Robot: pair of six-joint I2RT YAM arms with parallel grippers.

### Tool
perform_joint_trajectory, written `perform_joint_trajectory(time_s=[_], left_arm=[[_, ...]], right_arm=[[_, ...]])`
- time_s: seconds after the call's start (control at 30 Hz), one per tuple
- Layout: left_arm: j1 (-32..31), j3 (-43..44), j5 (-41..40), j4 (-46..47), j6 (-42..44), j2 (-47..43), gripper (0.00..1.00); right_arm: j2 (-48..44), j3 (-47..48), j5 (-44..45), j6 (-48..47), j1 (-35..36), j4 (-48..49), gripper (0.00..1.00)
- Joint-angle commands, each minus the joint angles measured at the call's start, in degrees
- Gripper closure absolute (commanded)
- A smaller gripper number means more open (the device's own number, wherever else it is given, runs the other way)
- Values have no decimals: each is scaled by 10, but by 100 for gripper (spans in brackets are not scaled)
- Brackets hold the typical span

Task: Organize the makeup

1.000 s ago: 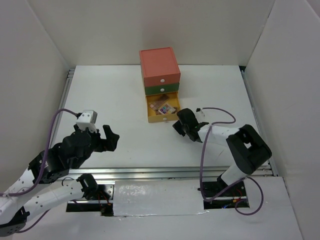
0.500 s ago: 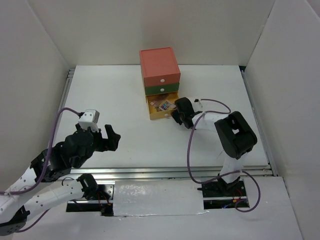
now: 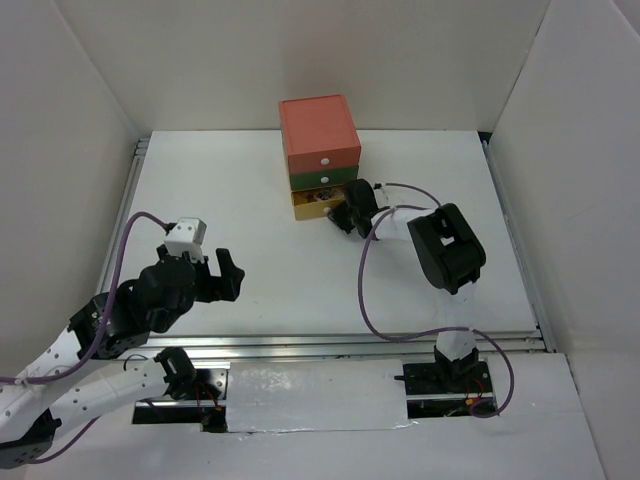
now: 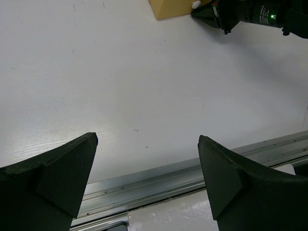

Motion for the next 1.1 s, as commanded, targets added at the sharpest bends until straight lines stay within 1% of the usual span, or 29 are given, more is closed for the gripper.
perform_joint_trajectory(time_s=[0.0,0.23,0.3,0.37,0.4,0.43,0.5,0.53,0.6,0.67,0.77,1.07], left_arm=[[-3,-2,-10,17,9,2,1],[-3,-2,-10,18,11,9,0],[-3,-2,-9,18,11,12,1],[-3,-1,-11,16,10,15,1],[-3,-1,-11,15,9,15,0],[-3,-1,-12,16,8,14,1],[-3,-2,-9,19,11,12,1],[-3,-3,-9,19,12,11,1],[-3,-3,-7,20,13,12,1],[-2,-1,-7,20,13,16,1],[-3,-2,-7,19,12,17,1],[-3,-3,-4,21,15,19,1]], right_arm=[[24,40,-31,22,0,56,100],[56,73,-36,39,0,85,100],[68,83,-33,40,1,79,100],[60,83,-19,47,2,52,100],[52,72,-9,52,2,47,100],[42,36,8,65,3,61,100],[6,-2,25,76,1,80,100],[-5,-26,47,83,-1,80,100],[-22,-33,58,79,-6,74,100],[-14,-25,47,76,-12,70,100],[3,-12,21,69,-18,98,100],[32,47,11,51,-18,103,100]])
